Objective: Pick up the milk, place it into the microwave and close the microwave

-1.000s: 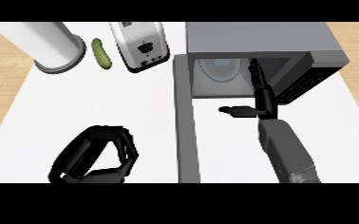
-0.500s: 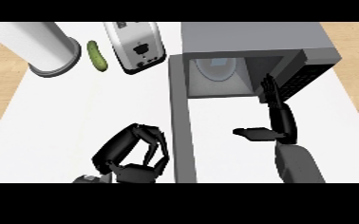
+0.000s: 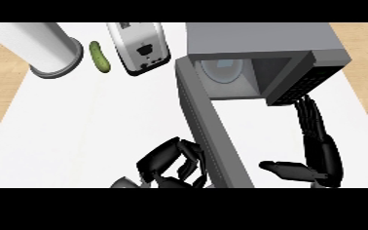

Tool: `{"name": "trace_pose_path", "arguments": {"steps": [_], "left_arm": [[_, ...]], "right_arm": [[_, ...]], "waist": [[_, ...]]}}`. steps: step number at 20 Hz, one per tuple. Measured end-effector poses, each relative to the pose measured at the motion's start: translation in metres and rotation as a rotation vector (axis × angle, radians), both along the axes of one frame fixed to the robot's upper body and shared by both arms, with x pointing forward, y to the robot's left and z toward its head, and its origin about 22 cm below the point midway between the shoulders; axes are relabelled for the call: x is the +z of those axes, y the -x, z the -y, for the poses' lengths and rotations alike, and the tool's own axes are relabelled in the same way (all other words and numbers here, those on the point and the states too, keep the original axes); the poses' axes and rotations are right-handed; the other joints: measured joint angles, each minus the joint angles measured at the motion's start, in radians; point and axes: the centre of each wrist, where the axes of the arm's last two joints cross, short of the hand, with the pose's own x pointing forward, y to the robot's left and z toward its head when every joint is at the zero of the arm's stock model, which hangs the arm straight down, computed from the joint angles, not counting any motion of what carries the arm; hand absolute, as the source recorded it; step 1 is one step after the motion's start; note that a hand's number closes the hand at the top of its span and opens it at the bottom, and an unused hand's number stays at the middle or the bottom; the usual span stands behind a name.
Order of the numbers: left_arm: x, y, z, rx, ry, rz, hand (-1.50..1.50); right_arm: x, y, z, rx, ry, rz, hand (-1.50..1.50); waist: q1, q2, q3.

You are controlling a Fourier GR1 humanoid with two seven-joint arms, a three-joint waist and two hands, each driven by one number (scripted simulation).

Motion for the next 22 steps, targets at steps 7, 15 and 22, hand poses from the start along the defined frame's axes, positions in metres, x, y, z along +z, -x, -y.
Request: {"name": "trace_pose_path", "arguments": {"steps": [7, 15, 22], "left_arm": [[-0.013, 0.014, 0.053, -0.009, -0.040, 0.039, 1.50], [-0.012, 0.011, 0.080, 0.141, -0.016, 0.050, 1.50], [0.006, -0.006, 0.094, 0.243, 0.078, 0.080, 1.50]], "right_arm": [[0.036, 0.034, 0.016, 0.009, -0.021, 0.031, -1.50], [0.071, 0.039, 0.032, 0.113, -0.060, 0.075, -1.50], [0.099, 0.036, 0.031, 0.257, -0.068, 0.100, -1.50]], "waist": [[-0.007, 0.004, 0.000], [-0.049, 0.015, -0.001], [-0.090, 0.023, -0.002]]}}
